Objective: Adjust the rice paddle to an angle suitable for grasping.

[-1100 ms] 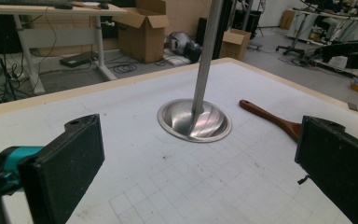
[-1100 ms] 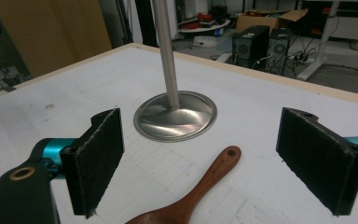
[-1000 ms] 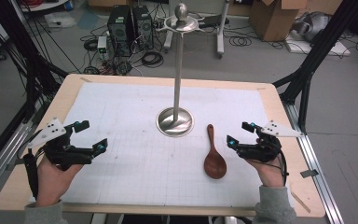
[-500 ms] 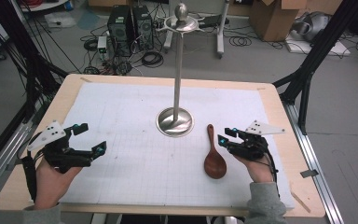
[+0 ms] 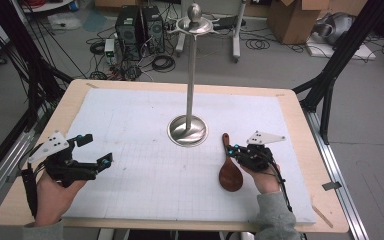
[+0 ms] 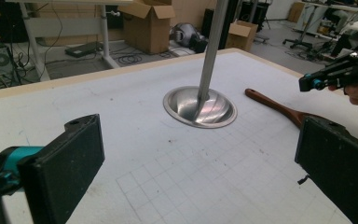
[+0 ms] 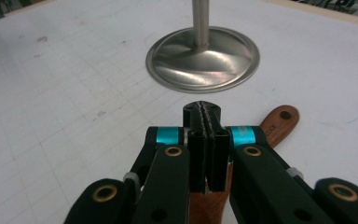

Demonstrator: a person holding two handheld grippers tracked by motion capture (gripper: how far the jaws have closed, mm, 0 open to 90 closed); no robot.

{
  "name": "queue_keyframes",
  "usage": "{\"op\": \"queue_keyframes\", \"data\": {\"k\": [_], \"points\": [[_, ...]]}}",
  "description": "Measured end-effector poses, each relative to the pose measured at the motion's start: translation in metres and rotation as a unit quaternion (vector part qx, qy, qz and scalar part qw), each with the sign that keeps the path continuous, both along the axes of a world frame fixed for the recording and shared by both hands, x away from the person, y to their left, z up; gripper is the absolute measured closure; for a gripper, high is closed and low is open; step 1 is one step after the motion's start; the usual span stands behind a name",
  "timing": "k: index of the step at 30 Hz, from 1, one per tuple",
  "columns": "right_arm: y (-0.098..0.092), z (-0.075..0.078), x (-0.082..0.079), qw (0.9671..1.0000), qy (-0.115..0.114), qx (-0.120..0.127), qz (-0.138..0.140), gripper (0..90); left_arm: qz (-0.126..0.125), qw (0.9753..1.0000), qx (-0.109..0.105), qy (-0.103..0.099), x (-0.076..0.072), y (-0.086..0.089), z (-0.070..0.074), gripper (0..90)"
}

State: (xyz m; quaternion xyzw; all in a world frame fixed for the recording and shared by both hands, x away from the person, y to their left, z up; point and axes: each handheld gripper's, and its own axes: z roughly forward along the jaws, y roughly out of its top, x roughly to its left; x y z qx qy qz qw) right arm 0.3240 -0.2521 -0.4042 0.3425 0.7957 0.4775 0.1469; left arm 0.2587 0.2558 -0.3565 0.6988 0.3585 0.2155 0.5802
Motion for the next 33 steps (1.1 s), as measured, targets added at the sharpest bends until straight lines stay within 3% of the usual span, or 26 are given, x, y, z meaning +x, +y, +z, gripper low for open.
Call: {"op": "queue_keyframes", "data": {"k": [10, 15, 20, 22, 23, 33], "points": [[0.02, -0.019, 0.006, 0.9984, 0.028, -0.04, 0.028, 89.4, 0.0, 1.0, 0.002, 0.005, -0.001, -0.001, -0.002, 1.7], [0.031, -0.03, 0.008, 0.9954, 0.052, -0.068, 0.044, 89.4, 0.001, 1.0, 0.004, 0.007, 0.0, 0.0, -0.003, 1.8], [0.036, -0.033, 0.007, 0.9934, 0.057, -0.084, 0.054, 89.4, 0.0, 0.9999, 0.006, 0.012, 0.001, 0.0, -0.004, 1.8], [0.038, -0.035, 0.007, 0.9916, 0.063, -0.096, 0.059, 89.4, -0.001, 0.9999, 0.007, 0.013, 0.001, 0.001, -0.005, 1.7], [0.04, -0.036, 0.005, 0.9899, 0.06, -0.115, 0.057, 89.5, -0.001, 0.9999, 0.005, 0.012, 0.002, 0.0, -0.004, 1.7], [0.034, -0.033, -0.002, 0.9873, 0.077, -0.125, 0.061, 89.6, -0.01, 0.9998, 0.004, 0.014, 0.011, -0.006, -0.004, 1.7]]}}
